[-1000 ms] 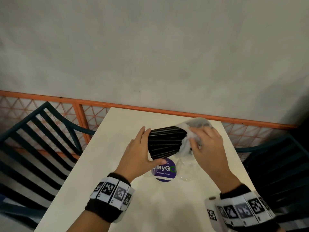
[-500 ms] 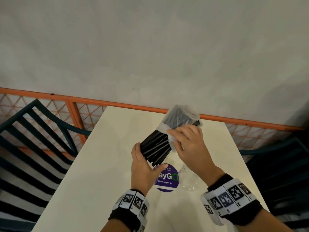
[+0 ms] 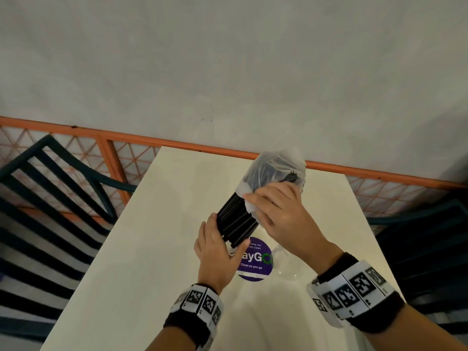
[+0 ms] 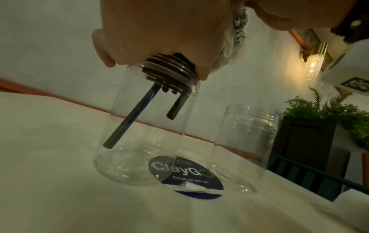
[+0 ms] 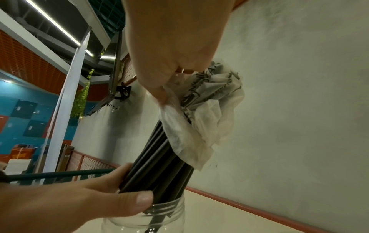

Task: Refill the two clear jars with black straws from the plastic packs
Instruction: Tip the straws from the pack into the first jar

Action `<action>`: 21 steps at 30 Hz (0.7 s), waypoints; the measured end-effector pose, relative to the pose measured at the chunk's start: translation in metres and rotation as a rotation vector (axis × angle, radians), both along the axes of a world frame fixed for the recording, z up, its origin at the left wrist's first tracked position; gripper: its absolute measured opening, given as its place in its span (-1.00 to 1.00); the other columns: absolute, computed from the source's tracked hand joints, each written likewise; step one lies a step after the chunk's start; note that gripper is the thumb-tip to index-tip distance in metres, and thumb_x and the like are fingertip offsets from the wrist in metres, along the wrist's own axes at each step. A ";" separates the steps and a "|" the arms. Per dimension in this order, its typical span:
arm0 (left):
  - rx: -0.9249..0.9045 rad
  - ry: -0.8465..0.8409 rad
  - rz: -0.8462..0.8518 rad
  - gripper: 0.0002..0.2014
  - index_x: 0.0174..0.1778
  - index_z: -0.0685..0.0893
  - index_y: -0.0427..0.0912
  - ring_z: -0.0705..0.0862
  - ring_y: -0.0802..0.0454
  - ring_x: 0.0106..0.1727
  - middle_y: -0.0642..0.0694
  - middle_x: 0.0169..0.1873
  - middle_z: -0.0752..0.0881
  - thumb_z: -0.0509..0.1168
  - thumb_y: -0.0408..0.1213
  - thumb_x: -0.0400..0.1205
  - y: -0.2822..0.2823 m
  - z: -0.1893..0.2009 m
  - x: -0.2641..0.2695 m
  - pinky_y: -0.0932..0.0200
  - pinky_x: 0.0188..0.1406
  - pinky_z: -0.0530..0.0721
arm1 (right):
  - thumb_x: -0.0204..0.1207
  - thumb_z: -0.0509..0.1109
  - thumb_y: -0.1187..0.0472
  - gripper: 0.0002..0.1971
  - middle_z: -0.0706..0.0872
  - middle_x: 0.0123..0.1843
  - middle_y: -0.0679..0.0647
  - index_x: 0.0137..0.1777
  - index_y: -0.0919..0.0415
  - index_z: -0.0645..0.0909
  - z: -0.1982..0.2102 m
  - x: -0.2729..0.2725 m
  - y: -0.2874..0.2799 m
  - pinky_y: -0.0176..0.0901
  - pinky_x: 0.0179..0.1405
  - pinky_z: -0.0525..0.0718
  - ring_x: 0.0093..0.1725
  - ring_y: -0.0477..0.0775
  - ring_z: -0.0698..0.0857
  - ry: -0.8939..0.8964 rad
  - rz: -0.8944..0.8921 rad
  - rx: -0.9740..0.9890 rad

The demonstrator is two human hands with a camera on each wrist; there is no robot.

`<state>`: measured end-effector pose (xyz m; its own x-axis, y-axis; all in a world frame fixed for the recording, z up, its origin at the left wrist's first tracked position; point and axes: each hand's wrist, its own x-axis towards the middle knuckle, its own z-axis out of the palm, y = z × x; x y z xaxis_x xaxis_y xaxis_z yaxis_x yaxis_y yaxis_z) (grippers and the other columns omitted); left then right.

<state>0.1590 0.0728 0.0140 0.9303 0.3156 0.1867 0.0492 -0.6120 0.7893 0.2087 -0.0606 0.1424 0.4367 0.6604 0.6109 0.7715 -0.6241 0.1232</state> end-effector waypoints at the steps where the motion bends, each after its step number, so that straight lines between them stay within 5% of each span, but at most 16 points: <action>1: 0.021 0.010 -0.009 -0.03 0.55 0.04 -0.20 0.15 -0.16 0.58 -0.15 0.54 0.27 0.15 0.36 0.38 0.001 -0.001 0.000 -0.18 0.51 0.12 | 0.52 0.21 0.19 -0.73 0.76 -0.07 0.10 0.12 0.19 0.66 0.003 0.000 0.001 -0.06 0.15 0.37 0.07 0.03 0.47 -0.010 0.016 -0.019; 6: 0.157 0.073 -0.060 0.11 0.58 -0.02 -0.30 0.13 -0.15 0.62 -0.26 0.62 0.07 -0.20 0.55 0.33 0.007 -0.002 -0.001 -0.10 0.52 0.18 | 0.51 0.21 0.13 -0.72 0.75 0.04 0.06 0.17 0.14 0.59 0.009 -0.002 0.011 -0.07 0.24 0.31 0.15 0.04 0.46 -0.022 0.069 -0.213; 8: 0.094 0.106 -0.127 0.10 0.59 -0.09 -0.26 0.09 -0.07 0.63 -0.19 0.64 0.01 -0.11 0.51 0.32 0.013 -0.001 0.000 -0.05 0.55 0.14 | 0.46 0.25 0.12 -0.71 0.73 0.08 0.07 0.16 0.10 0.57 0.005 -0.004 0.016 0.00 0.30 0.26 0.19 0.07 0.44 -0.032 0.060 -0.297; 12: -0.019 0.092 -0.164 -0.02 0.60 -0.01 -0.18 0.32 -0.06 0.54 -0.13 0.59 0.23 0.07 0.42 0.43 0.026 -0.004 0.004 -0.15 0.45 0.43 | 0.44 0.26 0.16 -0.75 0.71 0.12 0.09 0.10 0.08 0.62 0.003 -0.002 0.023 0.10 0.33 0.23 0.24 0.11 0.46 -0.051 0.025 -0.401; 17: -0.071 0.096 -0.197 -0.14 0.57 0.08 -0.15 0.39 -0.08 0.47 -0.13 0.50 0.29 0.15 0.29 0.48 0.027 -0.006 0.008 -0.13 0.35 0.53 | 0.42 0.35 0.09 -0.78 0.69 0.19 0.04 0.05 0.03 0.64 0.006 -0.010 0.031 0.16 0.40 0.24 0.36 0.12 0.51 -0.051 0.019 -0.513; 21: -0.155 0.087 -0.266 0.01 0.58 0.07 -0.14 0.24 0.05 0.55 -0.13 0.55 0.19 0.25 0.25 0.27 0.028 0.001 0.012 -0.01 0.44 0.46 | 0.40 0.38 0.13 -0.82 0.71 0.18 -0.03 0.01 -0.02 0.66 -0.004 -0.019 0.036 0.17 0.41 0.40 0.36 0.06 0.56 -0.057 0.038 -0.700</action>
